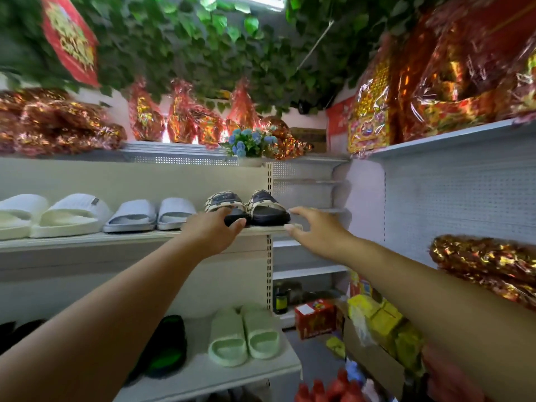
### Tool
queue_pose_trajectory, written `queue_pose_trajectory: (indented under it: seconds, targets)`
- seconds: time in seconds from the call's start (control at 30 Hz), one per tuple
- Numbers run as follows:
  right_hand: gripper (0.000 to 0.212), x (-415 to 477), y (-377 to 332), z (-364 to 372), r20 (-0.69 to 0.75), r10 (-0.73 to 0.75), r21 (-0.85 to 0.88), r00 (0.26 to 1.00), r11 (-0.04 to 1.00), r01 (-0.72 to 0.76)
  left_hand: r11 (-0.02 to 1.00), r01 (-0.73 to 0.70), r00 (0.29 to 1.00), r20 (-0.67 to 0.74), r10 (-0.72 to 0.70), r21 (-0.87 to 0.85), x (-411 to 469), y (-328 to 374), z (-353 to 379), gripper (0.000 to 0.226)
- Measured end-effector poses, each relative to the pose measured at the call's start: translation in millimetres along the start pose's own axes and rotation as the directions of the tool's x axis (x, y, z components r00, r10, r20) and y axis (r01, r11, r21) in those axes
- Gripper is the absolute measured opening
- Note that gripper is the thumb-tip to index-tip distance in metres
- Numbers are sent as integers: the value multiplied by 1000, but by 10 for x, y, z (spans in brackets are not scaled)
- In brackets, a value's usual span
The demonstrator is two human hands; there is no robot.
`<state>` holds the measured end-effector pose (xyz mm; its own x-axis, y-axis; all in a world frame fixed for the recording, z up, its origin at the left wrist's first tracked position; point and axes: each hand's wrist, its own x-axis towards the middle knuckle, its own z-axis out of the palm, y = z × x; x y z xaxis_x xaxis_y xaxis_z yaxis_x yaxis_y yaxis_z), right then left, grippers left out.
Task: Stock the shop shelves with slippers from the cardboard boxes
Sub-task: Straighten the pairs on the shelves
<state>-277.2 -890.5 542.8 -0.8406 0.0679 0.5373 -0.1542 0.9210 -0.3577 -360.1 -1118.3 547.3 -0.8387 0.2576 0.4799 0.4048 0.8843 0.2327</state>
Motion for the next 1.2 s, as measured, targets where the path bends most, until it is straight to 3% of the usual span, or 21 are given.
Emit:
queue_pose_trajectory:
  seconds: [0.2,0.4,0.5,0.73,0.87,1.03,1.2]
  targets:
    - [62,500,205,325,80,-12,-48,997,999,16,996,59,992,-111,-51,65,65,-33,191,56]
    - [70,533,222,548,-3,-49,-139,999,989,48,998,54,987,-151,-52,10,63,-176,297,54]
    - [80,545,206,570,38,-42,-184,998,982,49,999,36,984,-175,-40,-24,59,-215,286,50]
    - [89,451,72,404,126,11,-216,992,976,17,999,-24,999,-41,26,32,-34,-329,167,61]
    - [82,328,-172,275,73,3,-265,997,964,16,991,-122,987,-111,115,-59,-245,-508,-1,63]
    - [77,142,-744,353,30,-76,-313,997,946,81,978,-200,962,-200,185,-56,-543,-973,-371,65]
    - [79,-87,-1509,627,38,-93,-250,995,963,100,961,-239,939,-285,191,-142,-779,-1446,-799,62]
